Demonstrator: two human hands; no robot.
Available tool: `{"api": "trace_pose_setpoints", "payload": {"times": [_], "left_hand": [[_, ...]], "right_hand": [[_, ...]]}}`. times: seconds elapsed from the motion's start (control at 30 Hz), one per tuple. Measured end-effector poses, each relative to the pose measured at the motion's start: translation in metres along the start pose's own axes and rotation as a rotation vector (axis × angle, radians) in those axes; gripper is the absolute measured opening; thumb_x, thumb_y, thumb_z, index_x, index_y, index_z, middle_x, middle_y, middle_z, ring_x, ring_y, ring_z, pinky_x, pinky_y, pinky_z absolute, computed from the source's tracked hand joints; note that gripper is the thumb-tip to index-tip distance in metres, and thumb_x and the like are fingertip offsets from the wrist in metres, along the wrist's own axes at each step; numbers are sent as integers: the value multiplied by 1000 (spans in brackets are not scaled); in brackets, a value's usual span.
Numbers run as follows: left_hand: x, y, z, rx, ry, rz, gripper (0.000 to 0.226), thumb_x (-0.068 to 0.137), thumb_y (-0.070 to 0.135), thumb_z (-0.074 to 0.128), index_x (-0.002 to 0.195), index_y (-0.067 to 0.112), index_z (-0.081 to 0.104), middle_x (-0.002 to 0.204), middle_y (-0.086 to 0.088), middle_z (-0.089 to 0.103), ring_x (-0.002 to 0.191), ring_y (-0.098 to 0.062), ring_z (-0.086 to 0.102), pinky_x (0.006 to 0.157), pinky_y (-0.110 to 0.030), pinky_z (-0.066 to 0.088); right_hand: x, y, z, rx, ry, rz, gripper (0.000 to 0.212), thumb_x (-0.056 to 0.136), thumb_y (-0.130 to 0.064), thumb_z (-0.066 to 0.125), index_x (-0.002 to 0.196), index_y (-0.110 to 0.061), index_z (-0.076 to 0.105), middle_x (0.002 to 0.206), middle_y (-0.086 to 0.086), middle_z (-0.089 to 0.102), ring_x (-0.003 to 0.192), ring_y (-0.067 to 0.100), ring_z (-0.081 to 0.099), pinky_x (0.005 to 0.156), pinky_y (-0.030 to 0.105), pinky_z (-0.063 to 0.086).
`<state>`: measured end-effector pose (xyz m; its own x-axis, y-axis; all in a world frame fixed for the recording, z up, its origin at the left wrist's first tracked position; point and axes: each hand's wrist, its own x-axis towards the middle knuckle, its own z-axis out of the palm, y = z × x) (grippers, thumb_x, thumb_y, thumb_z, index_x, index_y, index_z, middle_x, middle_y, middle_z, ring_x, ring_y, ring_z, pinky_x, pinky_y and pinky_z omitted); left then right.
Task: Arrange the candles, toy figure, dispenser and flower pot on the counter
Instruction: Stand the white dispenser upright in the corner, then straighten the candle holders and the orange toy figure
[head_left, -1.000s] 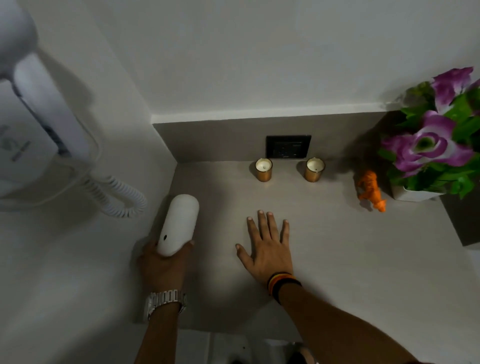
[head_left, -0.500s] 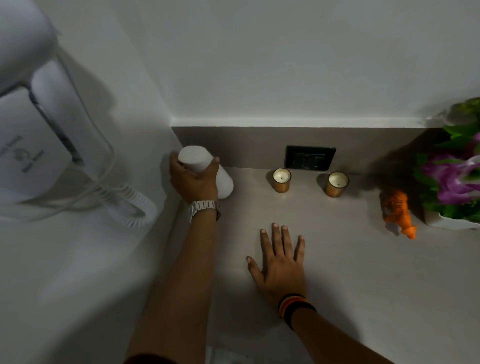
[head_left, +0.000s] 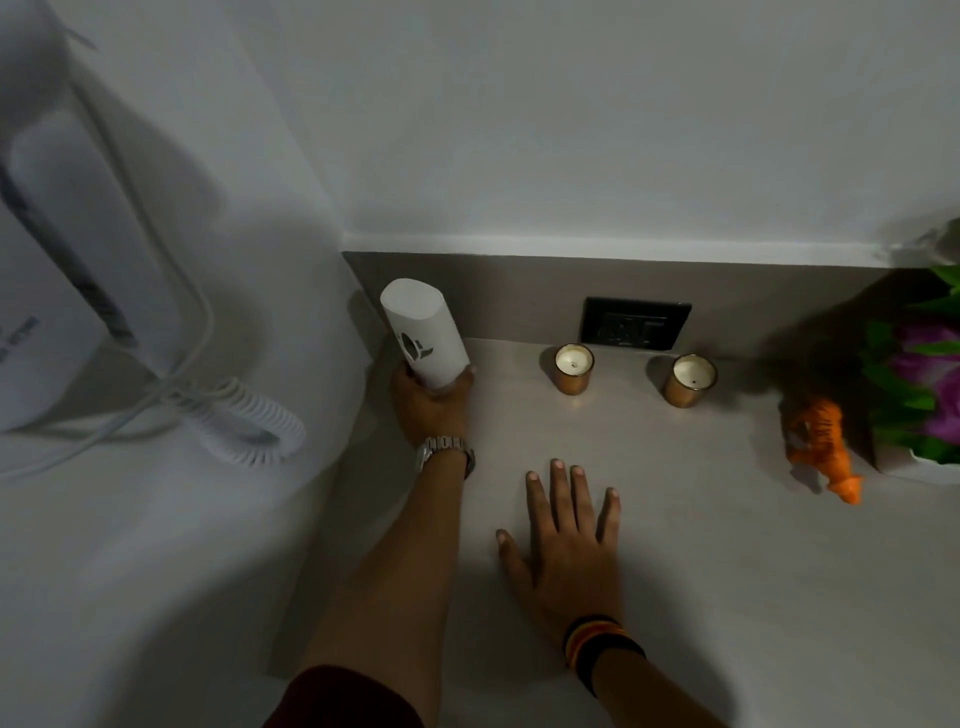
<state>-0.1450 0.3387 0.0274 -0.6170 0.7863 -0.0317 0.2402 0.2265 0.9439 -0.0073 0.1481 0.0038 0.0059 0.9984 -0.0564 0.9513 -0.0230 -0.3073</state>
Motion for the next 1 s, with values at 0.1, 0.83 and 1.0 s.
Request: {"api": "trace_pose_setpoints", "payload": {"times": [0.1,0.83,1.0], "left_hand": [[18,3,3,35,81,5,97,46,55,98,129,22,60,126,-6,72,109,-29,72,90,-49,62],[-113,-65,-100,599,-346,528,70,101,54,45,160,16,38,168,-13,36,155,-32,30,125,-53,27],[-133,-99,-123,768,-464,633,67,105,51,35,164,18,31,174,-10,22,162,-27,11,131,-41,-5]], "right_hand": [[1,0,-1,-4,-1,5,80,97,-72,29,161,-22,29,169,11,21,158,33,14,123,66,10],[-3,0,0,16,30,17,81,96,-71,32,160,-23,30,170,10,20,159,31,12,124,65,8],[-5,0,-1,13,19,15,78,99,-68,26,162,-23,24,171,8,15,160,28,4,125,62,4]]}}
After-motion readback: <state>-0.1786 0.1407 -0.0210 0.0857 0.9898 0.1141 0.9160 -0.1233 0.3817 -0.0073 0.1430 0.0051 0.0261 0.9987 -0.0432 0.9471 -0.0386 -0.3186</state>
